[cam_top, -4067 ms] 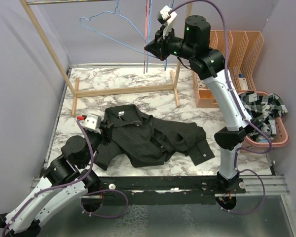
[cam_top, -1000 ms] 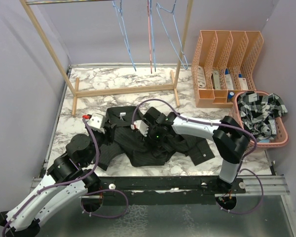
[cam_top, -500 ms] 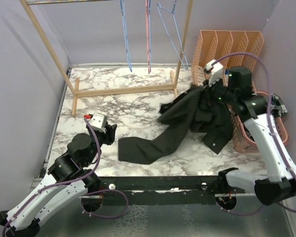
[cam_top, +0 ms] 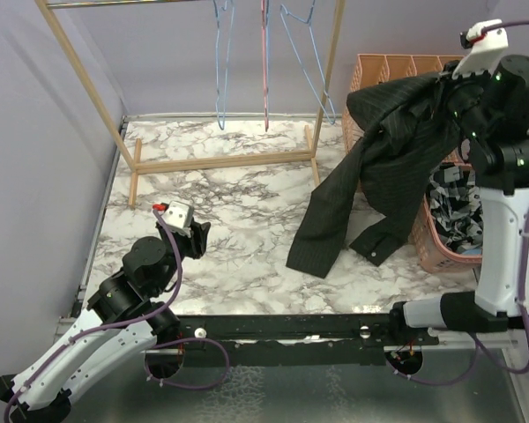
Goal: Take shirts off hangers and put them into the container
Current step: Pick up the shirt from the center of the board, then place the shirt in the bin.
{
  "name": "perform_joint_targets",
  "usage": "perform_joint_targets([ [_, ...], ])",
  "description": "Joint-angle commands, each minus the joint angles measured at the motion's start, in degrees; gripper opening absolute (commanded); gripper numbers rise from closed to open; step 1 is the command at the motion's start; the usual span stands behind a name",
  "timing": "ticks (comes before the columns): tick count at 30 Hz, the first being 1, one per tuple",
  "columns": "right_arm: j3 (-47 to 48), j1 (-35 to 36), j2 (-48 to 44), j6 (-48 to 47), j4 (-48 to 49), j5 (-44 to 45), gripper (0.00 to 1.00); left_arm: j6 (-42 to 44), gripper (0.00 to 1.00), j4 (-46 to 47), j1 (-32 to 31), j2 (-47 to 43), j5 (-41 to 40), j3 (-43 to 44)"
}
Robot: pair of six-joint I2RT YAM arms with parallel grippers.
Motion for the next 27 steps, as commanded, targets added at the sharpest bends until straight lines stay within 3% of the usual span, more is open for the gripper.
perform_joint_targets([
  [1, 8.17, -7.18, 6.68, -0.71, -4.92, -2.55, 0.01, -0.42, 0.44, 1.48, -0.27, 0.30, 1.45, -0.40],
  [6, 18.38, -21.73, 11.19, -5.51, -9.98, -11.09, 0.01, -0.47, 0.45, 1.48, -0.31, 0.13, 1.48, -0.35],
  [12, 3.53, -41.03, 4.38, -13.34, -8.72, -26.93, 0.01, -0.40, 0.45, 1.45, -0.36, -0.26, 1.30, -0.34],
  [18, -25.24, -41.99, -9.52, -22.20, -1.98, -24.92, 0.01, -0.70, 0.45, 1.50, -0.32, 0.52, 1.65, -0.39],
  [22, -39.09, -42.02, -9.43, -24.58, -1.02, -26.31, 0.01, -0.82, 0.45, 1.53, -0.36, 1.04, 2.10, -0.31],
  [27, -53.42, -42.08, -10.19, -24.68, 7.20, -26.84, 0.01, -0.99, 0.45, 1.70, -0.32, 1.85, 2.49, -0.44],
])
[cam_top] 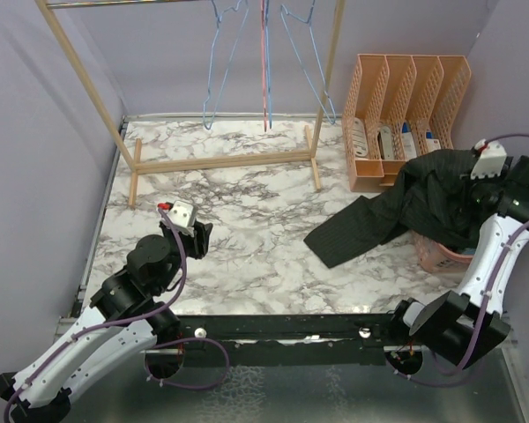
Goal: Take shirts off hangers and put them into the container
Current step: Place the shirt in the bin.
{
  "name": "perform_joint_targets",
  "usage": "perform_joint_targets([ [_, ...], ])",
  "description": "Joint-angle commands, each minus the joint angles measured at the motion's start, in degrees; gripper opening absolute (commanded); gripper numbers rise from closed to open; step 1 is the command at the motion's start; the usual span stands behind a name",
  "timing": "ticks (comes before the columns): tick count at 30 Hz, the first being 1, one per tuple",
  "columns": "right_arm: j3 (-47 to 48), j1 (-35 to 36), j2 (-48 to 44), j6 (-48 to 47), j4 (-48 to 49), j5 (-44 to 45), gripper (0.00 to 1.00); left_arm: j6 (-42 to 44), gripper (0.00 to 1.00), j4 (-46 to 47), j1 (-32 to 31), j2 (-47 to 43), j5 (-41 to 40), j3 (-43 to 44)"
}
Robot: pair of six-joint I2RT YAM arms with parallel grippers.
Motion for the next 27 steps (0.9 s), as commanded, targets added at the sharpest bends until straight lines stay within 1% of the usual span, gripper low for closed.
perform_joint_targets([
  [1, -11.64, -0.11, 0.81, -2.44, 9.15, -2.45, 0.01, -0.61, 0.45, 1.61, -0.22, 0.87, 1.83, -0.09],
  [4, -17.15, -0.11, 3.27, -2.93, 14.06, -0.71, 0.01, -0.76, 0.45, 1.68, -0.21, 1.35, 1.92, -0.04],
  [7, -21.03, -0.12, 8.54, -5.00, 17.35, 0.49, 0.01, -0.80, 0.45, 1.67, -0.21, 1.72, 1.98, -0.05],
  [11, -23.51, -0.07, 17.54, -9.64, 17.36, 0.75, 0.01, -1.09, 0.45, 1.62, -0.23, 1.75, 1.14, -0.07],
  [14, -24.66, -0.36, 22.43, -12.99, 16.37, 0.48, 0.01, -1.28, 0.45, 1.48, -0.21, 1.64, 0.42, -0.04],
  [18, -27.24, -0.38, 26.20, -16.86, 15.16, 1.08, 0.01, -1.34, 0.45, 1.50, -0.27, 1.88, 0.27, -0.05],
  [21, -30.01, -0.38, 28.95, -18.81, 16.15, 2.99, 0.01, -1.36, 0.45, 1.46, -0.21, 2.31, 0.36, 0.04],
  [24, -28.97, -0.90, 30.63, -18.94, 14.36, 2.18, 0.01, -1.40, 0.45, 1.55, -0.23, 2.52, 0.52, -0.04],
  [27, -25.00, -0.91, 27.78, -17.66, 10.05, -0.47, 0.02, -1.38, 0.47, 1.60, -0.21, 2.53, 0.54, 0.01],
])
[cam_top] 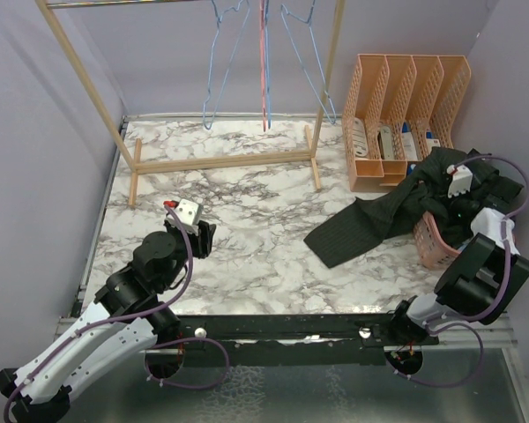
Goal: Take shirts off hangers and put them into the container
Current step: Place the shirt in the bin.
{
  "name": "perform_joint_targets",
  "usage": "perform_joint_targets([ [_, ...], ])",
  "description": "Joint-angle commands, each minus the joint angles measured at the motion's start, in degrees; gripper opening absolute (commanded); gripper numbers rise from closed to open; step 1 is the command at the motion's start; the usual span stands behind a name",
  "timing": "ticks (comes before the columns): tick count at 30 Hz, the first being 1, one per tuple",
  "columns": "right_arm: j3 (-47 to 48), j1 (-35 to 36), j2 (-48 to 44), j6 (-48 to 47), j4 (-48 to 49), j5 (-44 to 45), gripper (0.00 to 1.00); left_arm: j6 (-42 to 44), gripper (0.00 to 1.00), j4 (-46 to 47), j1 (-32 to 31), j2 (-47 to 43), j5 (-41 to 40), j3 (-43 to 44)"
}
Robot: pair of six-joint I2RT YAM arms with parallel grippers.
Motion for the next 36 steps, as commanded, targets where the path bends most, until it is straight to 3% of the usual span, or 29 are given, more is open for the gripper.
perform_joint_targets([
  [1, -1.43, -0.12, 5.55, -2.21, -15.87, 4.81, 0.04, -0.48, 0.48, 1.52, -0.21, 0.02, -0.19, -0.04],
  [6, 11.68, -0.12, -2.43, -1.30, -28.15, -1.09, 0.33, -0.46, 0.53, 1.51, -0.21, -0.65, -0.10, -0.05],
  [8, 17.67, -0.08, -4.72, -1.44, -33.03, -3.13, 0.56, -0.38, 0.55, 1.52, -0.21, -0.88, -0.13, -0.09],
  [9, 20.69, -0.12, -5.84, -1.44, -35.25, -4.23, 0.62, -0.43, 0.55, 1.53, -0.25, -0.95, -0.13, -0.05],
  [15, 38.45, 0.03, -10.15, -0.86, -45.53, -10.12, 0.85, -0.34, 0.55, 1.43, -0.21, -1.06, 0.09, 0.02],
  [19, 46.33, 2.29, -12.09, -1.58, -51.61, -15.01, 0.88, -0.35, 0.55, 1.25, -0.25, -1.32, 0.12, 0.17],
  [23, 46.92, 11.56, -14.75, 1.95, -53.18, -12.98, 0.87, -0.33, 0.55, 1.10, -0.28, -1.95, 0.09, 0.13],
  [28, 33.20, 33.54, -18.56, 14.11, -47.01, 0.84, 0.82, -0.30, 0.55, 1.07, -0.21, -1.71, 0.74, 0.13],
  [32, 21.11, 43.53, -21.31, 21.50, -38.18, 10.09, 0.81, -0.30, 0.55, 1.09, -0.22, -1.12, 1.56, 0.30],
  [36, 11.06, 53.48, -21.08, 24.84, -27.50, 27.03, 0.81, -0.36, 0.54, 1.04, -0.25, -0.96, 1.64, 0.28],
])
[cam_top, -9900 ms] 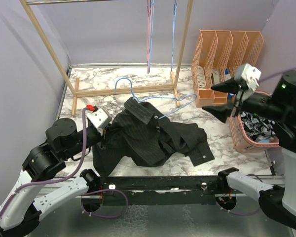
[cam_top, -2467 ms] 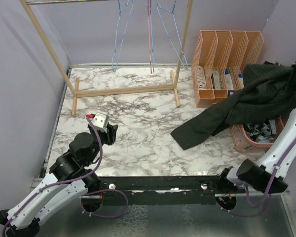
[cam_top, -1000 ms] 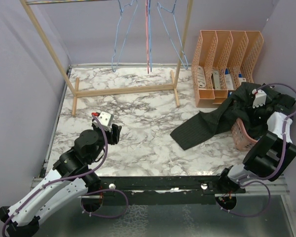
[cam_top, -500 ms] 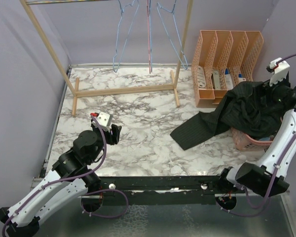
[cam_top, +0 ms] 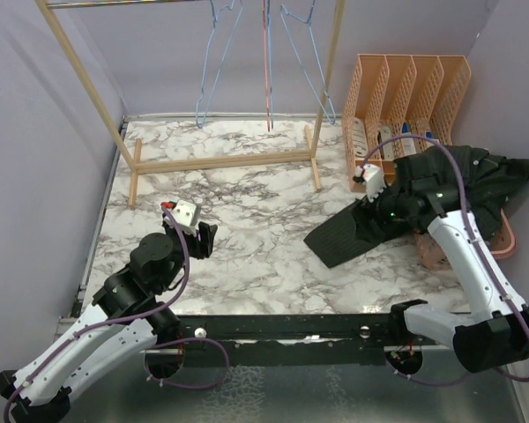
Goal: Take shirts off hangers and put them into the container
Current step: Place the shirt in the bin.
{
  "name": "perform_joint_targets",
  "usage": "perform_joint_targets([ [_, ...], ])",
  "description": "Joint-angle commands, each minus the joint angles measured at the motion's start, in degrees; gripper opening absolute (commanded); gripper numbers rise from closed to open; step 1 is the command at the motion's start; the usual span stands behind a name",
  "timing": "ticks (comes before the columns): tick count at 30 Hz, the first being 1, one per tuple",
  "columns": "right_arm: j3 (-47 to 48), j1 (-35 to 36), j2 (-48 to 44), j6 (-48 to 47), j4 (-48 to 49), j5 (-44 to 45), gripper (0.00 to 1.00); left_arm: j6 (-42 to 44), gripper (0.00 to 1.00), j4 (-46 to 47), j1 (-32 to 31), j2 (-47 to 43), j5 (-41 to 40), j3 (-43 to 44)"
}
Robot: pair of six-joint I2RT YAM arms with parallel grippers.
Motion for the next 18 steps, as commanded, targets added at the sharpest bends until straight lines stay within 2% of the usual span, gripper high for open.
perform_joint_targets([
  [1, -8.65, 7.89, -1.41, 6.62, 16.53, 23.49, 0.85, -0.35, 0.54, 1.01, -0.28, 0.10, 1.24, 0.30],
  [5, -13.76, 7.99, -1.61, 0.62, 29.85, 33.39, 0.92, -0.47, 0.55, 0.97, -0.21, -0.40, 0.57, 0.22],
  [9, -16.71, 7.99, -0.33, -9.64, 38.44, 34.90, 1.00, -0.60, 0.55, 0.88, -0.26, -1.08, -0.19, 0.14],
  [13, -20.56, 7.97, -0.55, -19.98, 46.70, 32.77, 1.00, -0.89, 0.55, 0.71, -0.23, -1.40, -1.11, 0.13],
  [18, -18.66, 7.98, 3.37, -25.51, 41.61, 30.38, 1.00, -1.18, 0.55, 0.54, -0.21, -1.51, -1.91, 0.13],
])
